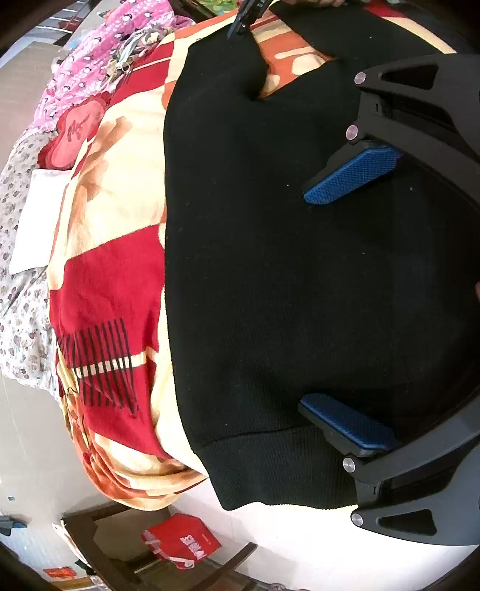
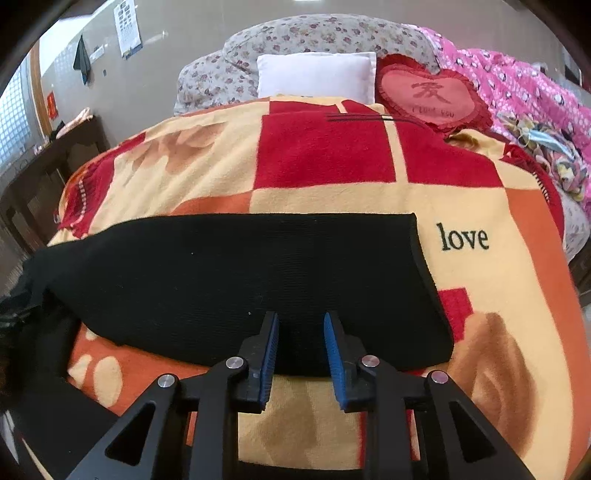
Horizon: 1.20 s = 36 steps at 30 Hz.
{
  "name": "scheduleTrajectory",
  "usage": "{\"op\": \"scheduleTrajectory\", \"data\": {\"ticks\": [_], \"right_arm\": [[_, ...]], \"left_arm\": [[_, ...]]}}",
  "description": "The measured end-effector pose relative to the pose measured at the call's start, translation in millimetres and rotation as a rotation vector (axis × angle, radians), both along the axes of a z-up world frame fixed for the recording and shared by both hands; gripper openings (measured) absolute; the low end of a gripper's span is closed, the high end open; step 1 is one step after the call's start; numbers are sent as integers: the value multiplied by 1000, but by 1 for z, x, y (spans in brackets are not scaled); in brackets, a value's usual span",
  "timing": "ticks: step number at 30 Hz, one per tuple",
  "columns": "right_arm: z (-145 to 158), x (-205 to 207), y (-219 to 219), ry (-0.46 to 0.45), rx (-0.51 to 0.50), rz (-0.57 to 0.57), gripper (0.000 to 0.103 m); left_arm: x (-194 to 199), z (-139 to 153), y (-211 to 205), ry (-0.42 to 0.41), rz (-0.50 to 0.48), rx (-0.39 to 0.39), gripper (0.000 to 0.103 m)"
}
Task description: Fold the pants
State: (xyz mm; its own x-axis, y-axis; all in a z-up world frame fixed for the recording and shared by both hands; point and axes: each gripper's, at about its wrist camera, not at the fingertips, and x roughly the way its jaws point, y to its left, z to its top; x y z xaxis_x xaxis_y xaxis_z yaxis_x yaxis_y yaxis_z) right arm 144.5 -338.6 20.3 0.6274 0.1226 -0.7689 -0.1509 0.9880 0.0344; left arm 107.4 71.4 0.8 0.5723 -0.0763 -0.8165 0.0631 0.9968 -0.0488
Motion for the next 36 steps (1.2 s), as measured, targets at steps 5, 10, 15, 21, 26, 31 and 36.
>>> {"op": "scheduleTrajectory", "data": {"ticks": [5, 10, 15, 21, 26, 31, 36], "right_arm": [[-1, 0, 2, -2, -25, 0, 25], [-1, 1, -2, 1, -3, -1, 25], [-1, 1, -2, 1, -5, -1, 25], [-1, 1, -1, -1, -13, -2, 25], [-1, 1, -3, 1, 9, -2, 25], [-2, 1, -5, 3, 27, -2, 25], [-2, 1, -5, 2, 13, -2, 26]], "left_arm": [[0, 0, -2, 5, 2, 11, 102], [-1, -1, -1, -2, 11, -7, 102], [-4, 1, 1, -9, 3, -21, 102], [-34, 40, 21, -136, -89, 1, 102], [-35, 74, 76, -233, -205, 71, 102], [-1, 50, 126, -149, -211, 84, 102], [15, 45, 130, -167, -282, -17, 96]]}}
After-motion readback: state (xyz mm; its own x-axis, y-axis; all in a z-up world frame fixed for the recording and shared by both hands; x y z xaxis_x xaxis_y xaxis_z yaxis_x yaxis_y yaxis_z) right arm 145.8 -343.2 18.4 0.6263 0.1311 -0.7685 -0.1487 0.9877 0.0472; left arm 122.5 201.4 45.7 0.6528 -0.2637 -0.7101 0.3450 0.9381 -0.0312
